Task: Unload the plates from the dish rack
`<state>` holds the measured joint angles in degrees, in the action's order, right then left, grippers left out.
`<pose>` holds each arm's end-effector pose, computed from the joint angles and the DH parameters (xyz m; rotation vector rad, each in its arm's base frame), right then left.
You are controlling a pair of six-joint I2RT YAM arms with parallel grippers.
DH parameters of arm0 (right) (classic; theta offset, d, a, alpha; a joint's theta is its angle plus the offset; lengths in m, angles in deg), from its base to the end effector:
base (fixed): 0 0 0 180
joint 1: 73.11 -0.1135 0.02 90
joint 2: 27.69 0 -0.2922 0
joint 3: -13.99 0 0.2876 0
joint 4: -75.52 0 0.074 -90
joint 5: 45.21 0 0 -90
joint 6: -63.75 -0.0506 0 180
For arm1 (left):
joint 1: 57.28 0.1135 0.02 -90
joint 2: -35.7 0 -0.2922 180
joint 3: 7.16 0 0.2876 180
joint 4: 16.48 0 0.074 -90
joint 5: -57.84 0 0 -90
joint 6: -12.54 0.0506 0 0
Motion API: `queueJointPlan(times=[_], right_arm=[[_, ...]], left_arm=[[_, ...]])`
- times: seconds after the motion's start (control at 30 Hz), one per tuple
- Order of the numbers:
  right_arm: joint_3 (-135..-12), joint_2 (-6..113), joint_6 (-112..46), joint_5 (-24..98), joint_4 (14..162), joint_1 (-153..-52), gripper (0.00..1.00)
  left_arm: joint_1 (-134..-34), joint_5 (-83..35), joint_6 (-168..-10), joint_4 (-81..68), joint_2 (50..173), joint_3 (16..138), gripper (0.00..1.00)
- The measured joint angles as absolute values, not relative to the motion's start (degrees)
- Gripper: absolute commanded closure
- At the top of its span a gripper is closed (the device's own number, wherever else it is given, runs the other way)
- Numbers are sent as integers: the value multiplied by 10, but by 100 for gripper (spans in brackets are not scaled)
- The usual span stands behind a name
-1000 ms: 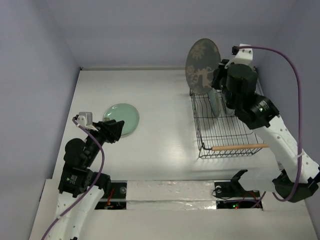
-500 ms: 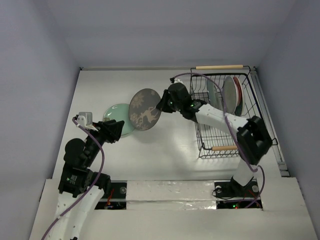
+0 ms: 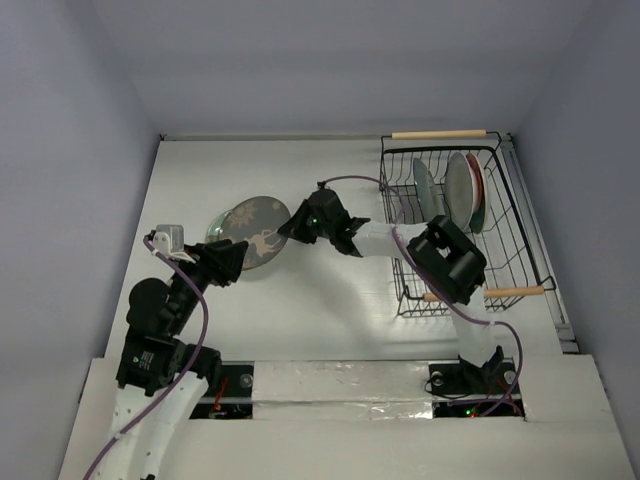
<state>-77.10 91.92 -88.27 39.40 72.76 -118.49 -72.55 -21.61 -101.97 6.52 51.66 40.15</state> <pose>0.3683 0.3799 0.1762 0.2616 2.2515 1.2095 0.1009 -0.0371 0.3614 0.0378 1.4646 -0.7002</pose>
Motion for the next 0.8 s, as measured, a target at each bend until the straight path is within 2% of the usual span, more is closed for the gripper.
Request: queueJointPlan(times=[0.23,0.33,0.37,0.43,0.63,0.73,0.8], right_arm=[[-787,961,-931,378,705,-1197,100],[-797,962,-938,373,704,-1203,86],[-799,962,-940,372,703,-1205,77],[-803,962,-946,367,698,-1208,69],[-824,962,-934,352,713,-1209,63],[-841,962,-913,352,741,-1210,56],[-856,962,-893,355,772,-1211,47]], left_arm=[[-725,-216,-1020,65,515,402,55],[-725,-216,-1020,65,515,401,55],[-725,-216,-1020,65,515,401,55],[-725,-216,-1020,65,515,401,55],[-725,-216,-1020,65,515,401,55],[-725,-216,-1020,65,515,401,55],[-725,-216,-1020,65,515,401,55]])
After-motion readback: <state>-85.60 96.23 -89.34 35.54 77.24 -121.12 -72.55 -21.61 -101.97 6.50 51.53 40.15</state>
